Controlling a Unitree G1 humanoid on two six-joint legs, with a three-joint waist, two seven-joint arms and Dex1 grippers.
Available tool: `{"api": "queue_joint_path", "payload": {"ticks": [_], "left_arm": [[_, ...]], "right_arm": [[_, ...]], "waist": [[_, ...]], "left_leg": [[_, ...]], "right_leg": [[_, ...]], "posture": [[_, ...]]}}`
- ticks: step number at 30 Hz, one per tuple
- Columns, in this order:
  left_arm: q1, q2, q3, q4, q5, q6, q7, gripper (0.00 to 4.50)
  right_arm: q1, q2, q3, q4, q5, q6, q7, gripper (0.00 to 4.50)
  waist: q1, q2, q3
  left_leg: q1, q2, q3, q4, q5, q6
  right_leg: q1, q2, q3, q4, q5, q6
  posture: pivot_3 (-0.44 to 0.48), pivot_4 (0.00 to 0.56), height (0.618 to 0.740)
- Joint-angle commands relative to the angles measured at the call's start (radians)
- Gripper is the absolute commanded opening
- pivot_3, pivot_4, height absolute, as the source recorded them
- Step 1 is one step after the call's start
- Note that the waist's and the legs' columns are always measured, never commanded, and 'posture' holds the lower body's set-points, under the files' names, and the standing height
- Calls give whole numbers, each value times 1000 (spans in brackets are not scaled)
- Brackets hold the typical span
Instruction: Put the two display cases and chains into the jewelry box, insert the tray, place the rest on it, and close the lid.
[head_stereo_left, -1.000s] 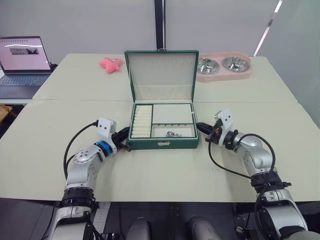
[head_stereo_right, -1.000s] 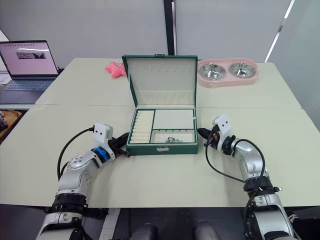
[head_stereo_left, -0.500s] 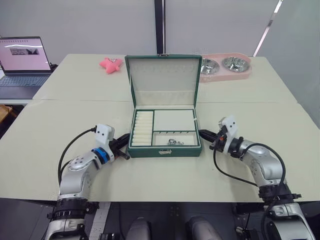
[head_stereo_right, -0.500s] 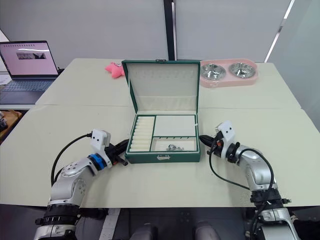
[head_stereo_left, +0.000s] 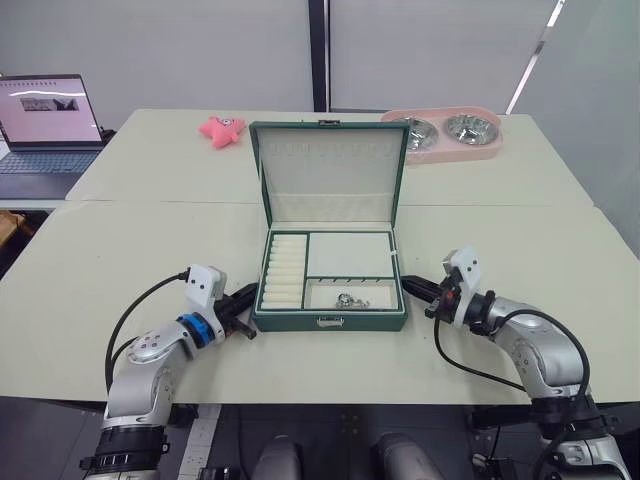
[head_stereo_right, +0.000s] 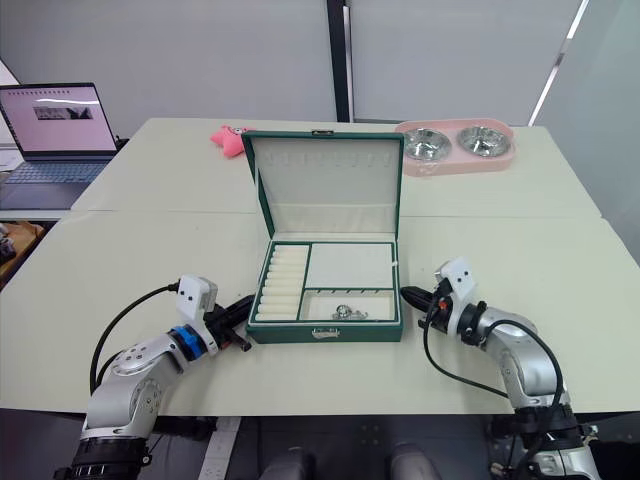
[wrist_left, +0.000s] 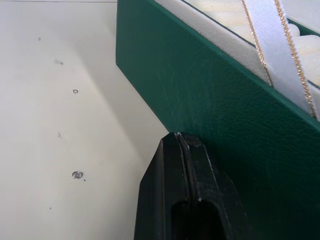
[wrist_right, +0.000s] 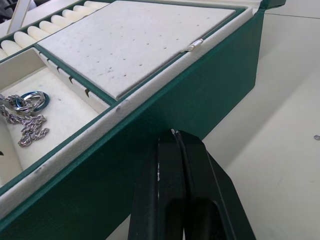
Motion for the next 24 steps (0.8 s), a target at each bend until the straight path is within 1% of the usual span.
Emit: {"api": "queue_joint_path", "payload": {"ticks": [1, 5, 9, 14, 18, 22, 24], "left_arm": [[24, -19, -84, -57, -29, 18, -68, 0], [26, -18, -77, -51, -26, -4, -66, 0], [23, -21, -12, -37, -62, -53, -70, 0], [80, 19, 64, -51, -94, -113, -129, 0], [137, 48, 120, -89, -168, -106, -191, 0], [194, 80, 178, -108, -183, -143, -208, 0], [235, 95, 219, -150, -209, -147, -211, 0]], "right_arm": [[9, 26, 78, -65, 50, 17, 39, 25], [12, 31, 75, -63, 45, 16, 35, 25], [9, 23, 46, -53, 43, 8, 23, 25], [11, -35, -26, -47, 73, 22, 41, 25], [0, -86, -57, -19, 89, 14, 59, 25], [-30, -112, -68, 32, 92, -9, 66, 25], [-47, -119, -67, 57, 90, -26, 72, 25]], "waist": [[0, 0, 0], [0, 0, 0], [0, 0, 0], [-1, 0, 0], [1, 0, 0], [-1, 0, 0], [-2, -1, 1]], "left_leg": [[0, 0, 0, 0, 0, 0], [0, 0, 0, 0, 0, 0], [0, 0, 0, 0, 0, 0], [0, 0, 0, 0, 0, 0], [-1, 0, 0, 0, 0, 0], [-1, 0, 0, 0, 0, 0], [0, 0, 0, 0, 0, 0]], "right_leg": [[0, 0, 0, 0, 0, 0], [0, 0, 0, 0, 0, 0], [0, 0, 0, 0, 0, 0], [-1, 1, 0, 0, 0, 0], [-1, 0, 0, 0, 0, 0], [-1, 0, 0, 0, 0, 0], [-1, 0, 0, 0, 0, 0]], "posture": [[0, 150, 740], [0, 150, 740], [0, 150, 740], [0, 150, 740], [0, 150, 740], [0, 150, 740], [0, 150, 740]]}}
